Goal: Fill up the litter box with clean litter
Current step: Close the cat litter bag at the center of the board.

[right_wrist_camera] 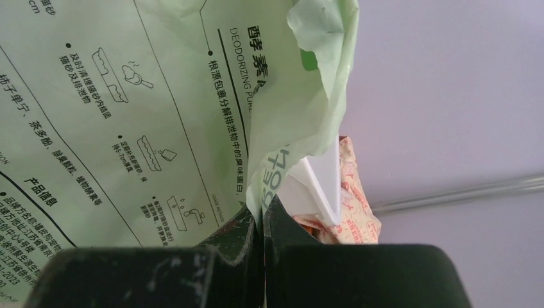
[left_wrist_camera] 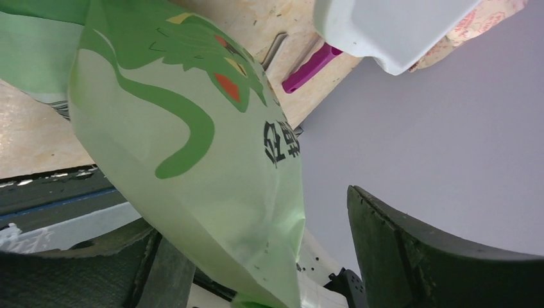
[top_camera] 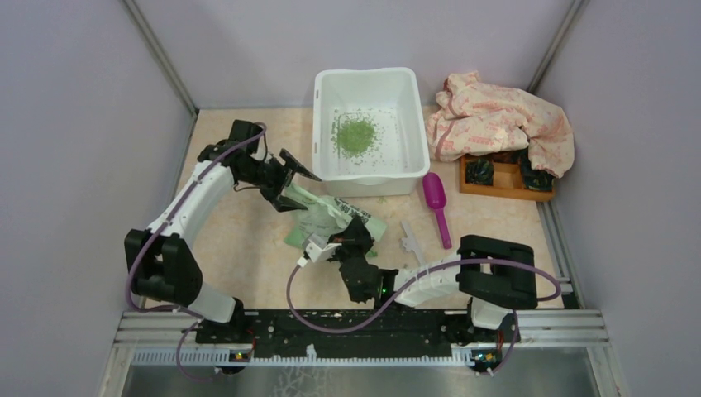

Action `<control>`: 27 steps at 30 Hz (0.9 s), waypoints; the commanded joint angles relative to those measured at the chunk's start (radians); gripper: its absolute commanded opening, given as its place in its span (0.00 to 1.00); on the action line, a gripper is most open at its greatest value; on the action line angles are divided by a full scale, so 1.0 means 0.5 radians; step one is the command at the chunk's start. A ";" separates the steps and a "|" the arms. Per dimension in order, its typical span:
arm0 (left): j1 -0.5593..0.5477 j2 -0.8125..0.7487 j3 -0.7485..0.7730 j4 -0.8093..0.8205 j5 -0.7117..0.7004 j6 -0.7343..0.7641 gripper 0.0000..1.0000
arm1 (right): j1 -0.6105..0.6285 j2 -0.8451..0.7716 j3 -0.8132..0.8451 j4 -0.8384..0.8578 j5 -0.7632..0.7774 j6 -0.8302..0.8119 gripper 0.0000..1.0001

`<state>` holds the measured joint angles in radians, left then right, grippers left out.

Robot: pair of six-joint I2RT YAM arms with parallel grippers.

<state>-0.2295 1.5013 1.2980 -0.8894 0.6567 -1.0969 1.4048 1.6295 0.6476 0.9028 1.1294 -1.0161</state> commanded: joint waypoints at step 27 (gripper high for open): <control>-0.004 -0.287 -0.471 0.880 -0.232 0.577 0.00 | 0.034 -0.798 0.405 -2.105 -1.371 1.411 0.27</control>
<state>-0.2352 1.4227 1.1164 -0.6502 0.5720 -0.9051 1.4284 1.3106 0.7166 0.2405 0.7227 -0.5560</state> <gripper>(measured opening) 0.029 0.247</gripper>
